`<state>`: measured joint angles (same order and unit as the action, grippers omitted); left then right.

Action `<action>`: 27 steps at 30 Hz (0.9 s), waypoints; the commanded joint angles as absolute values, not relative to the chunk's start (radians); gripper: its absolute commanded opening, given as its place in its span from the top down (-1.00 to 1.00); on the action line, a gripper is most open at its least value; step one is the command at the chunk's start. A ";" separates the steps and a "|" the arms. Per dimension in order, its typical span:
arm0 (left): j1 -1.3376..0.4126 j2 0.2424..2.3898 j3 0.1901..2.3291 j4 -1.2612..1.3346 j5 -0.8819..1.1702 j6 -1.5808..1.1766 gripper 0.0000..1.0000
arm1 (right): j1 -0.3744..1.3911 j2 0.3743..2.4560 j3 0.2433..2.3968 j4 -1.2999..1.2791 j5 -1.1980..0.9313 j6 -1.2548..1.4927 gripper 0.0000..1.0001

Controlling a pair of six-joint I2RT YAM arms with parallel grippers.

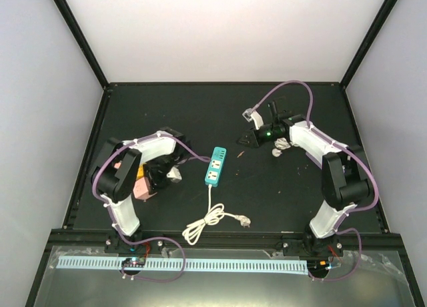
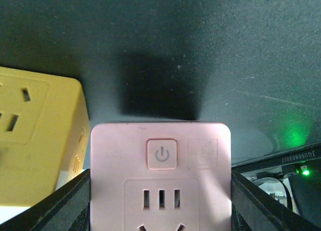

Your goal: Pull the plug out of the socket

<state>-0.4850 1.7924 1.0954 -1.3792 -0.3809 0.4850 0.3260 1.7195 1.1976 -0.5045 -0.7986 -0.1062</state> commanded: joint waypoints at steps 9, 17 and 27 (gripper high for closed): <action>-0.521 1.811 1.153 -1.375 -0.344 0.495 -0.43 | 0.308 1.688 1.184 -0.489 -0.831 -0.103 0.42; -0.537 1.741 1.206 -1.426 -0.242 0.520 -0.97 | 0.307 1.682 1.189 -0.492 -0.831 -0.102 0.42; -0.540 1.596 1.374 -1.478 0.036 0.571 -0.97 | 0.305 1.566 1.199 -0.542 -0.841 -0.188 0.26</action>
